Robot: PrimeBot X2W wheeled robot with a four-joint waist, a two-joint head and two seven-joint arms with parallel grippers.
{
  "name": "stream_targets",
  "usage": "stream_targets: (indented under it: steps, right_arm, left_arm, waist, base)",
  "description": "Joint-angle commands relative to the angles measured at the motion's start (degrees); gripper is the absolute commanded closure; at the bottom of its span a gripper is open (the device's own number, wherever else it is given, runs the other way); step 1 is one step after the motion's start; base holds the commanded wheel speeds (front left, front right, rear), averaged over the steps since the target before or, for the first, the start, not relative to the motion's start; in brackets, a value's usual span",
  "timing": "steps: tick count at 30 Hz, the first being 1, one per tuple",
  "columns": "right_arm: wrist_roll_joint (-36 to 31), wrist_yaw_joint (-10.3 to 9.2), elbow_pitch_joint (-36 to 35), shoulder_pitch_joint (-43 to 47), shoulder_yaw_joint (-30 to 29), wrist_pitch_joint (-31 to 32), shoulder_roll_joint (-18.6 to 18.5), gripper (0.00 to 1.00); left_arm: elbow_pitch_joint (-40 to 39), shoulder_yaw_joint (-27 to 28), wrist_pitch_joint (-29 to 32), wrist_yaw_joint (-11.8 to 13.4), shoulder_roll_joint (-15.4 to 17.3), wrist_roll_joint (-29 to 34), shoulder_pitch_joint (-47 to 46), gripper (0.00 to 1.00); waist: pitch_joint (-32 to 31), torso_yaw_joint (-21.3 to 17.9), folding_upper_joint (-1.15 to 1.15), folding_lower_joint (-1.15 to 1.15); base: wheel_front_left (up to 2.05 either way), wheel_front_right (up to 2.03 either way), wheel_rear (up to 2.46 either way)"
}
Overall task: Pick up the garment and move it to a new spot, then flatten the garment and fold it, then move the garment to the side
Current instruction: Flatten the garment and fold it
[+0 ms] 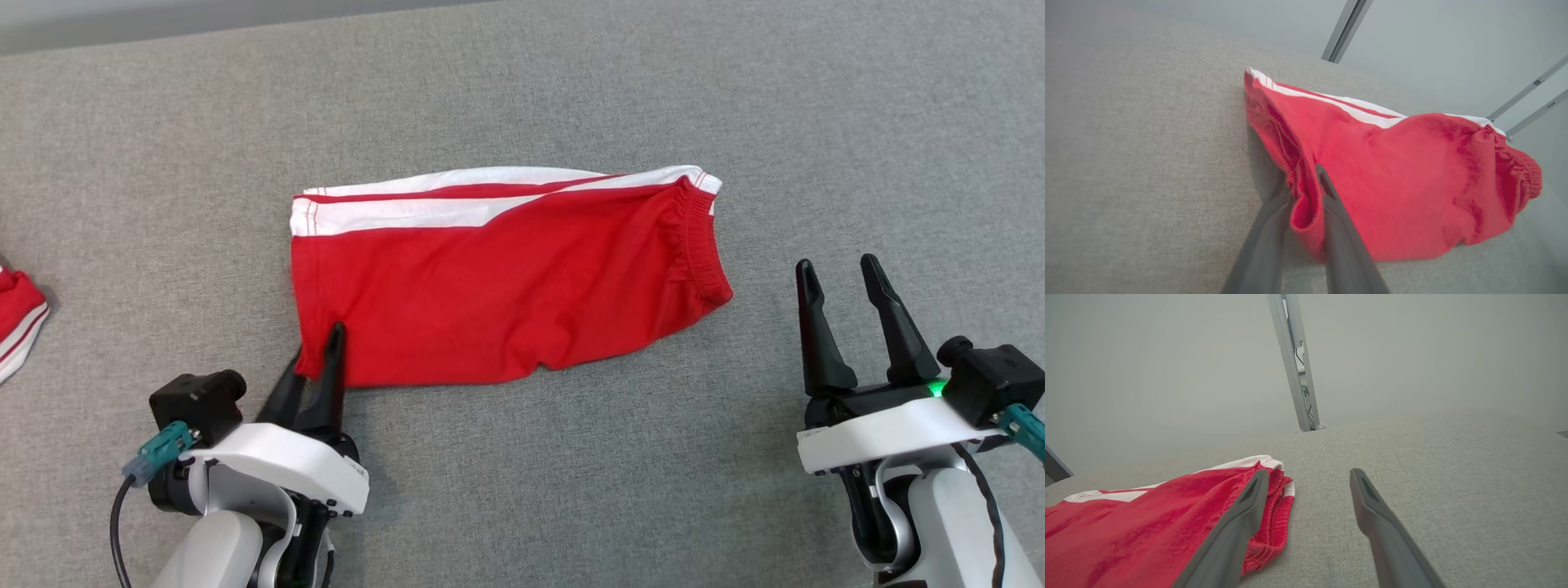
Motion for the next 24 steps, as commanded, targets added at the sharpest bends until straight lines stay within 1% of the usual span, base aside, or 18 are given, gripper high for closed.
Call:
stream_targets:
  steps: [1, 8, 12, 14, 17, 21, 24]
  right_arm:
    - [-0.54, 0.01, -0.03, 0.11, -0.1, 0.48, -0.27, 0.0]
    - [-2.68, 0.01, -0.8, 0.53, -0.3, 1.87, -0.68, 0.0]
    - [-4.82, 0.01, -1.75, 0.87, -1.58, 2.76, -0.61, 0.0]
    - [-5.89, 0.01, -2.36, 1.1, -2.02, 3.38, -0.58, 0.0]
    - [-6.97, 0.01, -3.38, 1.39, -2.77, 4.05, -0.56, 0.0]
    - [-8.32, 0.01, -4.56, 2.24, -3.5, 5.23, -0.49, 0.0]
    - [-8.1, 0.01, -5.4, 2.69, -4.19, 6.41, -0.43, 0.0]
  left_arm:
    - [-0.09, 0.0, -0.53, 0.44, 0.38, 0.97, -0.02, 0.0]
    - [-0.81, 2.62, -8.57, 3.78, 1.41, 6.68, -1.03, 0.0]
    - [-3.15, 4.23, -9.84, 5.1, 2.57, 11.71, -1.19, 0.0]
    - [-4.0, 5.27, -10.07, 5.2, 3.82, 13.81, -0.96, 0.0]
    - [-5.62, 6.39, -10.09, 4.65, 4.83, 16.2, -0.47, 0.0]
    - [-6.88, 7.94, -10.09, 3.72, 5.78, 17.3, 1.64, 0.0]
    - [-8.16, 9.49, -10.1, 3.32, 5.74, 17.65, 3.21, 0.0]
  waist:
    - [-0.47, 0.2, 0.0, 0.0]
    - [-2.54, 0.65, 0.0, 0.0]
    - [-3.54, 1.23, 0.0, 0.0]
    - [-3.98, 1.55, 0.0, 0.0]
    - [-4.62, 2.04, 0.0, 0.0]
    - [-5.27, 2.4, 0.0, 0.0]
    - [-5.33, 2.74, 0.0, 0.0]
  base:
    - [0.0, 0.0, 0.0]
    - [0.0, 0.0, 0.0]
    - [0.0, 0.0, 0.0]
    - [0.0, 0.0, 0.0]
    - [0.0, 0.0, 0.0]
    - [0.0, 0.0, 0.0]
    - [0.0, 0.0, 0.0]
